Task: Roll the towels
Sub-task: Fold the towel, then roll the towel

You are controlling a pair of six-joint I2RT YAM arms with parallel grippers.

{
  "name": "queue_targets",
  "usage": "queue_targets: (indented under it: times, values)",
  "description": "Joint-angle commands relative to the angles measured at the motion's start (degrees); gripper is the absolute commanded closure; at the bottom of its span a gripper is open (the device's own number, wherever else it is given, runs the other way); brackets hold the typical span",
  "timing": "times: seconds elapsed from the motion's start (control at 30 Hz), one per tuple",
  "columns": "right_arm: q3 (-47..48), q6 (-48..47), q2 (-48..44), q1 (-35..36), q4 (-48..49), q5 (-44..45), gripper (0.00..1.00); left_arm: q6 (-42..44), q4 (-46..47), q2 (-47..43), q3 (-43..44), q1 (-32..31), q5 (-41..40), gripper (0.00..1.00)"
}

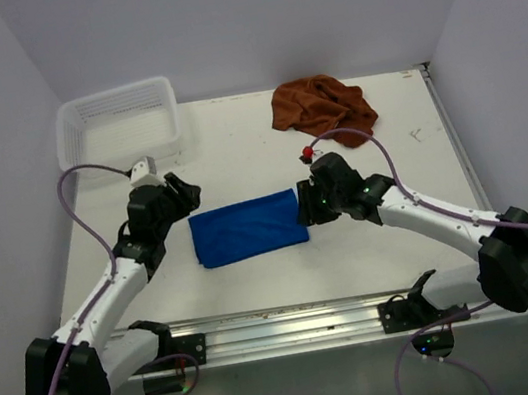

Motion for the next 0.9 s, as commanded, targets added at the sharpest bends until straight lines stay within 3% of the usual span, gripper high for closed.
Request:
queue_targets:
  times: [0.0, 0.03, 0.1, 0.13, 0.47, 0.73, 0.87]
  values:
    - [-1.43, 4.27, -2.59, 0.04, -0.14, 4.55, 0.60, 1.44, -1.02, 4.68, 9.62, -0.62, 8.15, 0.44]
    - [-3.61, 6.37, -3.12, -0.05, 2.04, 4.56, 0.59, 0.75, -0.84, 7.30, 12.16, -0.97, 10.79, 0.31]
    - [-5.30, 8.40, -3.12, 0.04, 3.46, 4.82, 0.52, 0.30, 1.08, 9.43, 13.94, -2.63, 12.13, 0.15]
    - [-6.96, 9.80, -3.12, -0.05, 4.95, 4.91, 0.50, -0.22, 1.53, 11.09, 15.51, -3.34, 11.87, 0.01]
    - [-11.19, 14.56, -0.14, -0.40, 12.78, 4.65, 0.49, -3.30, 7.24, 25.69, 24.31, -8.18, 21.53, 0.01]
    - [-12.25, 19.30, 5.83, -0.49, 16.47, 5.27, 0.53, -3.13, 4.61, 36.58, 32.21, -12.92, 22.94, 0.16]
    - [-12.51, 20.01, 8.12, -0.49, 17.88, 5.00, 0.55, -2.78, 3.64, 39.58, 34.42, -13.90, 22.86, 0.19]
